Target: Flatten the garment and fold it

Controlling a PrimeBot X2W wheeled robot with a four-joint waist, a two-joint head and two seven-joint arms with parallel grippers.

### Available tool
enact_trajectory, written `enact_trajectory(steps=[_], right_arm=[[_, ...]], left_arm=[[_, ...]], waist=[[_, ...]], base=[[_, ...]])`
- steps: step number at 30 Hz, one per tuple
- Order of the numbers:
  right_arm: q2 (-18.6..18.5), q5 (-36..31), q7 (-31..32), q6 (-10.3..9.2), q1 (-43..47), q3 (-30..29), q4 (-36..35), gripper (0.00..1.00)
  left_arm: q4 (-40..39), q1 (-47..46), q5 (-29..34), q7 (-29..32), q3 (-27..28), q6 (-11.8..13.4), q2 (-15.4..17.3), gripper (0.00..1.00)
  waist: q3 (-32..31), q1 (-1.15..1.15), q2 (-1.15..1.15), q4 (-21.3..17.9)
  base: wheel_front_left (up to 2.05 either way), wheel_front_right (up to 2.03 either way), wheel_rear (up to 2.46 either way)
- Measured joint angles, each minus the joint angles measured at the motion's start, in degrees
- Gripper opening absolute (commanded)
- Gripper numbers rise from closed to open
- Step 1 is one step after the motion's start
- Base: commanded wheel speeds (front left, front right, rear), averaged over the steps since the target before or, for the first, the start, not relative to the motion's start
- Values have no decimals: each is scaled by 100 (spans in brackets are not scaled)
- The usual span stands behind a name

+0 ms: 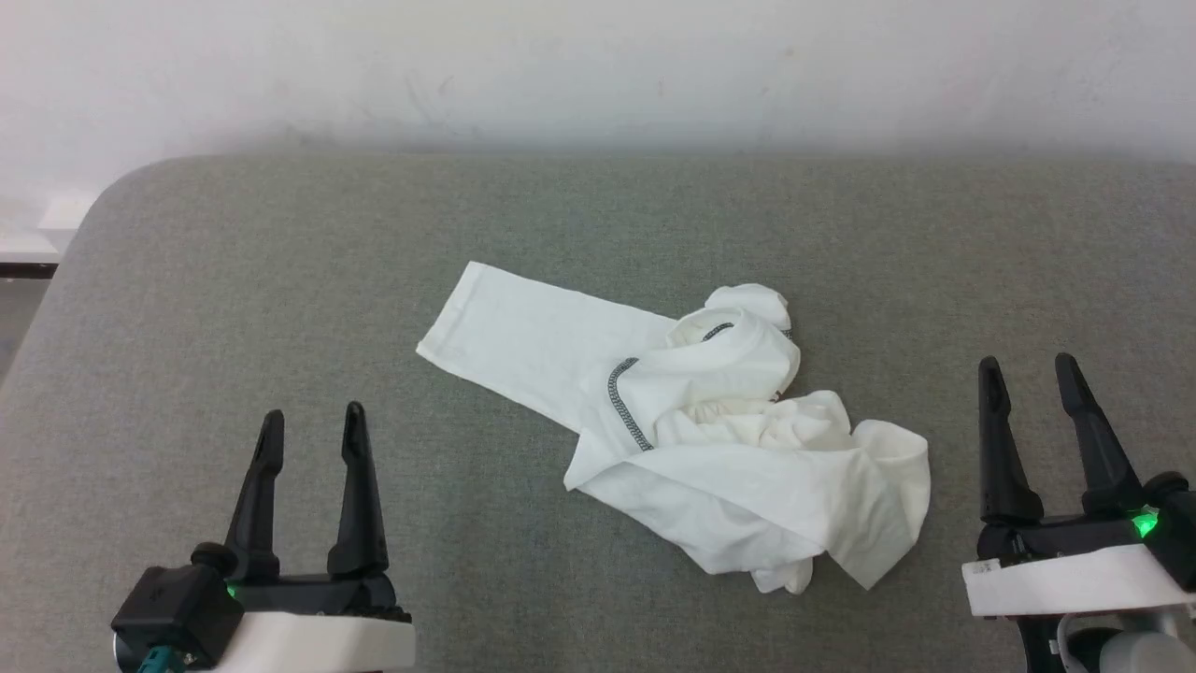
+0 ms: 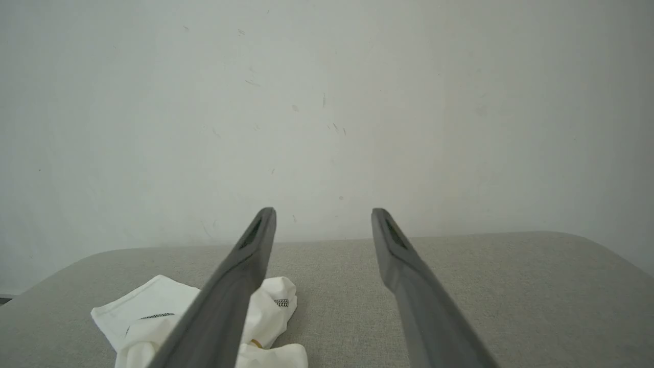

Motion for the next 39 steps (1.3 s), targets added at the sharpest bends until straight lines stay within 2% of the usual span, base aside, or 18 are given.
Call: enact_trajectory(steps=[7, 14, 21, 31, 33, 34, 39], right_arm=[[2, 11, 113, 0, -61, -97, 48, 100], [-3, -279, 1058, -1, -388, -378, 260, 100], [-8, -330, 2401, -2, -458, -371, 1100, 100], [-22, -247, 3283, -5, -624, 27, 1909, 100], [-33, -246, 3434, -7, -706, 4, 1942, 30], [-31, -247, 3441, -7, -731, -30, 1942, 0], [-9, -377, 3590, -5, -741, -79, 1720, 0]], left_arm=[[140, 23, 366, 0, 444, -623, -523, 100], [339, -63, 601, 0, 686, -1072, -808, 100], [482, -193, 757, 0, 792, -1358, -947, 100], [650, -316, 911, 0, 834, -1517, -1003, 100], [686, -316, 921, 0, 832, -1558, -1009, 100], [703, -316, 922, 0, 833, -1559, -1012, 100], [764, -309, 921, 0, 851, -1562, -1015, 100]], waist=[[55, 0, 0, 13], [258, 1, 0, -14], [483, 1, 0, 35], [619, 1, 0, 267], [608, 1, 0, 302], [593, 1, 0, 313], [476, 1, 0, 315]], base=[[0, 0, 0], [0, 0, 0], [0, 0, 0], [0, 0, 0], [0, 0, 0], [0, 0, 0], [0, 0, 0]])
